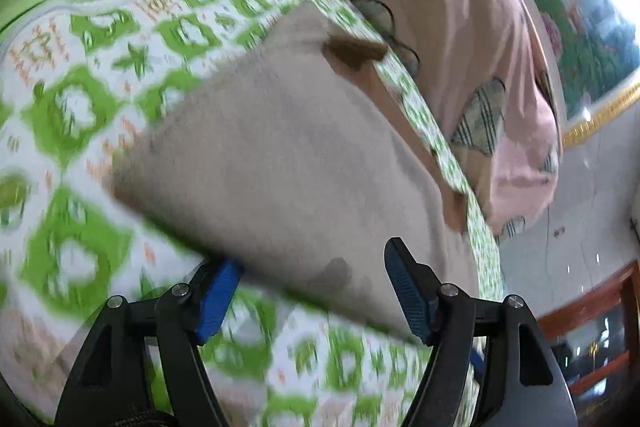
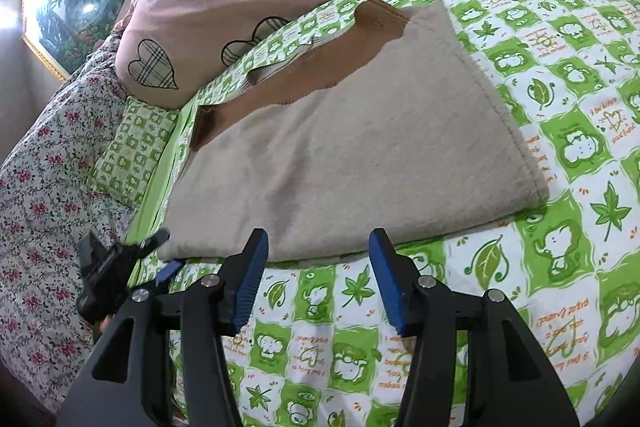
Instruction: Fold small clothes
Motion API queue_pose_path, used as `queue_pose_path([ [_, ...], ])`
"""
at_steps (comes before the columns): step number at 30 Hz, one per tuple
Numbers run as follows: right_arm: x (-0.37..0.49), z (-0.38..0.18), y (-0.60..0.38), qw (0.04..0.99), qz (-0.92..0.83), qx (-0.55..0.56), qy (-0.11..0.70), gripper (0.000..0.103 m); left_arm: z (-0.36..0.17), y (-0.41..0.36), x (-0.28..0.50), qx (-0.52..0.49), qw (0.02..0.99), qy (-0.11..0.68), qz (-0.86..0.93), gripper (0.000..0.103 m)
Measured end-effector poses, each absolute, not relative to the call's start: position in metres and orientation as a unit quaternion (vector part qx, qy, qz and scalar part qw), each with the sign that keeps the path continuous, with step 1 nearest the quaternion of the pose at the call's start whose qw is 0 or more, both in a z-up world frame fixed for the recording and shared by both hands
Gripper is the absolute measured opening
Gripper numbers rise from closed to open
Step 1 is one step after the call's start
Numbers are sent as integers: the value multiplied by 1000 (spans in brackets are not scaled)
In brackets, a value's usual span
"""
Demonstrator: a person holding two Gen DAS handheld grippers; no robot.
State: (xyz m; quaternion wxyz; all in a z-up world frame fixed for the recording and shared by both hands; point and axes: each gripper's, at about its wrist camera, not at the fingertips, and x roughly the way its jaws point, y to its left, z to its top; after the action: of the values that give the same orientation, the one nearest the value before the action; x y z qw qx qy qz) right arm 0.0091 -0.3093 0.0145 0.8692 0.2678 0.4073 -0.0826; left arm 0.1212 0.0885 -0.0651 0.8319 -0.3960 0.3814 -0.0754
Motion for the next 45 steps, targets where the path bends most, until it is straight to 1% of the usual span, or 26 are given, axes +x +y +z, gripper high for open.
queue_pose_path([
  [4, 9, 18, -310, 870, -81, 271, 403, 54, -64, 104, 150, -415, 832, 365, -52, 71],
  [6, 9, 19, -314, 870, -82, 275, 401, 54, -62, 104, 164, -408, 836, 363, -48, 65],
  [7, 9, 20, -316, 870, -82, 277, 399, 54, -60, 103, 170, -403, 839, 362, -48, 51],
  [8, 11, 20, -318, 870, -82, 279, 398, 54, -59, 100, 175, -398, 841, 364, -50, 28],
  [9, 11, 20, -320, 870, -81, 280, 398, 54, -57, 98, 180, -391, 843, 367, -52, 21],
  [11, 12, 21, -324, 870, -82, 283, 395, 54, -46, 88, 182, -367, 857, 359, -55, 15],
  [13, 14, 24, -331, 872, -83, 283, 390, 54, -31, 76, 182, -343, 868, 351, -73, 12],
  [19, 23, 36, -358, 876, -81, 294, 373, 54, 17, 12, 183, -268, 895, 329, -139, 10],
  [21, 28, 39, -368, 874, -82, 297, 375, 54, 29, -23, 185, -233, 898, 331, -171, 10],
  [24, 39, 43, -380, 871, -68, 302, 382, 54, 33, -69, 186, -185, 898, 344, -202, 10],
  [27, 56, 41, -388, 862, -55, 309, 398, 54, 17, -111, 192, -157, 888, 367, -227, 10],
  [32, 90, 24, -399, 827, 19, 387, 406, 55, -9, -134, 199, -146, 878, 395, -228, 10],
  [34, 104, 20, -397, 823, 29, 383, 418, 64, -7, -136, 200, -140, 881, 391, -228, 10],
  [40, 161, -5, -383, 792, 75, 416, 440, 65, 2, -136, 195, -120, 886, 388, -223, 10],
  [41, 172, -10, -382, 785, 80, 421, 447, 64, 3, -138, 193, -114, 887, 389, -221, 10],
  [42, 183, -13, -380, 785, 69, 415, 454, 50, 5, -138, 187, -108, 888, 389, -220, 10],
  [43, 192, -12, -379, 793, 52, 394, 462, 24, 7, -139, 183, -100, 890, 388, -218, 10],
  [44, 196, -10, -379, 798, 49, 385, 462, 22, 12, -142, 181, -93, 891, 386, -220, 10],
  [45, 200, -1, -379, 809, 45, 372, 453, 17, 15, -146, 180, -88, 893, 383, -221, 10],
])
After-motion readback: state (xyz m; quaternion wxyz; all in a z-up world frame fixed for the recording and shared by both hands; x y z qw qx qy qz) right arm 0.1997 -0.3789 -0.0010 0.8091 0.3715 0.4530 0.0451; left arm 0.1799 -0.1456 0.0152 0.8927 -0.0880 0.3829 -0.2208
